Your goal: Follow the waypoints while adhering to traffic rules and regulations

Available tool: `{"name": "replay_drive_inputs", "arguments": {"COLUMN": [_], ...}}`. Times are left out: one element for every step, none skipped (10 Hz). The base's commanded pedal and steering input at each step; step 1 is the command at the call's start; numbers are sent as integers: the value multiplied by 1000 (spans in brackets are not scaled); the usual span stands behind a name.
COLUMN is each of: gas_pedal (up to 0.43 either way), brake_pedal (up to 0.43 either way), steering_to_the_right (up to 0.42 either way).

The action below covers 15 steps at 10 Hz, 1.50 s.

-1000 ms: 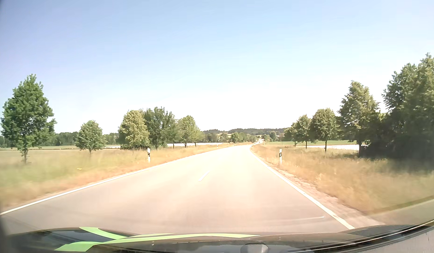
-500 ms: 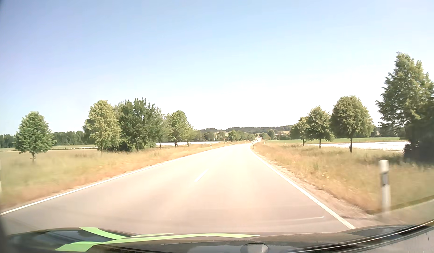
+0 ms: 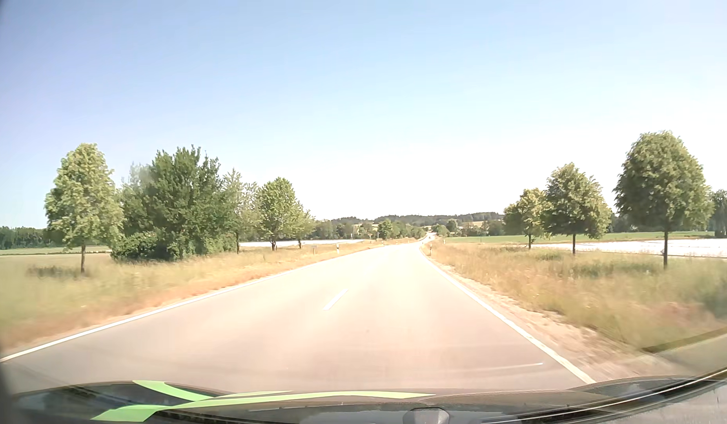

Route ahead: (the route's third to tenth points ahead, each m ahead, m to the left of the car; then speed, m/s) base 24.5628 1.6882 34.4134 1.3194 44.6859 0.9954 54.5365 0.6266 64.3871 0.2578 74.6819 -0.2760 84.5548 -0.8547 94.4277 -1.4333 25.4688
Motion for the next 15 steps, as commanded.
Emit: {"name": "replay_drive_inputs", "arguments": {"gas_pedal": [260,268,268,280,287,287,287,280,260,260,260,260,268,268,260], "brake_pedal": [0,0,0,0,0,0,0,0,0,0,0,0,0,0,0], "steering_to_the_right": [2,2,2,2,2,2,2,2,2,2,3,5,5,5,5]}}
